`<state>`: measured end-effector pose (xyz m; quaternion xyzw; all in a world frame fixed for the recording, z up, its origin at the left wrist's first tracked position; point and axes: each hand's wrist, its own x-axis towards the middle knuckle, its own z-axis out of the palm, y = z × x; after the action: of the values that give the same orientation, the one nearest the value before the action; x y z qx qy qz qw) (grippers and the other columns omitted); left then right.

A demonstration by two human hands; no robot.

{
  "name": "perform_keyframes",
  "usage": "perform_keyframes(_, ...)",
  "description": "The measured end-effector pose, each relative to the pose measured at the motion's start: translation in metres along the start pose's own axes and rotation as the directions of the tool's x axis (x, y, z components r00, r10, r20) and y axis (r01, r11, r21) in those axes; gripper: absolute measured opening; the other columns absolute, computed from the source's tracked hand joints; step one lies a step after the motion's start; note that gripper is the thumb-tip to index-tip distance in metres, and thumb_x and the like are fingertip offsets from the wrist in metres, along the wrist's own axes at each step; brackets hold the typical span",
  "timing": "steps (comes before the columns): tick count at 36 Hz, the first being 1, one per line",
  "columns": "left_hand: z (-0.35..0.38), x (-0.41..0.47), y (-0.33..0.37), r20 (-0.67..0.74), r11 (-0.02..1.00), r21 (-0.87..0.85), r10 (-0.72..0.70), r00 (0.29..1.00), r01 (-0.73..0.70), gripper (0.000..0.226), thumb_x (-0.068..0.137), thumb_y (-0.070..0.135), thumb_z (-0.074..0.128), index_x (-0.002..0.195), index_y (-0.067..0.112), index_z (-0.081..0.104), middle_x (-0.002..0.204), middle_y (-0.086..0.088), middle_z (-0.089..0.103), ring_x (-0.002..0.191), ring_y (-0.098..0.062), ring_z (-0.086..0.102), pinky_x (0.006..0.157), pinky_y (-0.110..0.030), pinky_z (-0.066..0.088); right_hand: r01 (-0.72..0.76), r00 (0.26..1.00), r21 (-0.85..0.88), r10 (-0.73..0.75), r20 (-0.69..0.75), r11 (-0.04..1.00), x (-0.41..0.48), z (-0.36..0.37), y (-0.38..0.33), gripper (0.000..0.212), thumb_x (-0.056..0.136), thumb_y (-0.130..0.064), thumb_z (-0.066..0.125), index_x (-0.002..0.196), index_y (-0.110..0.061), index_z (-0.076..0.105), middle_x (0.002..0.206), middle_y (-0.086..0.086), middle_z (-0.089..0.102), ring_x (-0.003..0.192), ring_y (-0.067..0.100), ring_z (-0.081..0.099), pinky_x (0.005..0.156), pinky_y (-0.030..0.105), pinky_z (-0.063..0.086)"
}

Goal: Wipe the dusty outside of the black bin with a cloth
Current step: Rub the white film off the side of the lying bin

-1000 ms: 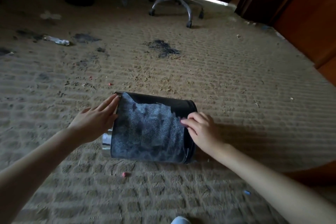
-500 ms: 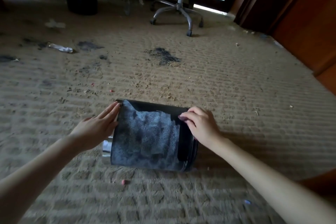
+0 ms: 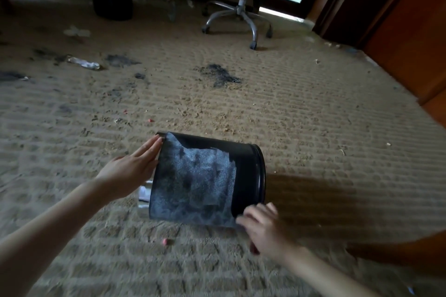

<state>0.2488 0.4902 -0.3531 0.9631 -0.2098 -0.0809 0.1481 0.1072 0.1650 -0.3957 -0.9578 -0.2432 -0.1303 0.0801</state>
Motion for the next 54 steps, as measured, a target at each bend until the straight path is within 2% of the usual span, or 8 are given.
perform_keyframes(7,0.003,-0.003,-0.002,-0.008,0.998,-0.062,0.008,1.0,-0.009,0.056,0.094,0.05,0.016,0.143,0.046,-0.011,0.144,0.034,-0.017,0.126,-0.017,0.048,0.089,-0.036,0.05,-0.157,0.965,0.124,0.179,-0.192,0.98,0.096,-0.042,0.038,0.021,0.074,0.003,0.069,0.089,-0.012,0.072,0.084,0.003,0.062,0.077,0.024,0.06,0.071,0.043,0.049)
perform_keyframes(18,0.003,-0.011,0.001,-0.027,1.0,0.003,0.013,1.0,-0.013,0.055,0.097,0.047,0.017,0.144,0.042,-0.012,0.143,0.032,-0.019,0.121,-0.019,0.052,0.082,-0.031,0.05,-0.015,0.966,-0.03,0.007,-0.259,0.999,0.062,-0.008,0.006,0.018,0.087,-0.008,0.052,0.082,-0.01,0.069,0.083,0.003,0.061,0.075,0.02,0.05,0.068,0.032,0.04)
perform_keyframes(26,0.0,-0.012,0.005,0.005,1.0,-0.002,-0.008,1.0,0.008,0.056,0.098,0.045,0.016,0.145,0.038,-0.012,0.147,0.027,-0.019,0.12,-0.018,0.053,0.078,-0.029,0.051,0.273,0.96,-0.111,-0.264,0.095,0.956,0.022,0.003,0.002,0.015,0.088,-0.01,0.055,0.089,-0.017,0.069,0.085,-0.001,0.061,0.071,0.018,0.052,0.068,0.031,0.029)
perform_keyframes(32,0.001,-0.018,0.005,0.011,1.0,0.0,-0.017,1.0,0.017,0.056,0.097,0.045,0.015,0.144,0.038,-0.014,0.145,0.028,-0.022,0.109,-0.018,0.06,0.061,-0.025,0.042,0.094,0.979,-0.002,-0.092,-0.18,0.996,0.092,-0.054,0.01,0.02,0.084,-0.006,0.05,0.085,-0.011,0.07,0.078,0.004,0.06,0.071,0.02,0.054,0.067,0.033,0.043)
perform_keyframes(38,0.001,-0.017,0.005,0.004,1.0,-0.015,-0.017,1.0,0.017,0.057,0.097,0.044,0.019,0.145,0.038,-0.012,0.145,0.03,-0.02,0.111,-0.02,0.059,0.07,-0.03,0.048,-0.216,0.976,0.115,0.216,0.006,0.97,0.138,-0.033,0.031,0.018,0.08,-0.001,0.061,0.09,-0.012,0.071,0.086,0.005,0.063,0.082,0.028,0.061,0.077,0.046,0.049)
perform_keyframes(41,0.002,-0.017,0.005,-0.002,1.0,0.016,-0.026,1.0,0.026,0.058,0.098,0.042,0.019,0.146,0.035,-0.012,0.147,0.026,-0.02,0.111,-0.02,0.059,0.066,-0.028,0.044,-0.231,0.966,0.125,0.243,-0.089,0.965,0.126,-0.013,0.022,0.016,0.078,0.0,0.061,0.086,-0.011,0.07,0.083,0.004,0.062,0.079,0.027,0.057,0.076,0.042,0.046)
perform_keyframes(47,0.004,-0.015,0.006,-0.013,0.998,0.054,-0.031,0.999,0.032,0.058,0.098,0.04,0.019,0.146,0.034,-0.013,0.148,0.023,-0.02,0.114,-0.021,0.057,0.065,-0.026,0.04,-0.054,0.982,0.071,0.066,-0.176,0.996,0.08,-0.006,-0.001,0.022,0.082,-0.007,0.047,0.087,-0.008,0.068,0.086,0.006,0.061,0.079,0.019,0.048,0.071,0.031,0.039)
perform_keyframes(54,0.004,-0.005,0.006,-0.003,0.999,0.007,-0.049,0.999,0.05,0.057,0.098,0.045,0.018,0.146,0.037,-0.012,0.144,0.029,-0.023,0.119,-0.02,0.053,0.071,-0.031,0.05,0.192,0.978,-0.073,-0.184,0.1,0.979,0.014,0.021,-0.011,0.018,0.086,-0.006,0.053,0.094,-0.016,0.067,0.092,0.002,0.06,0.08,0.021,0.053,0.073,0.033,0.033)
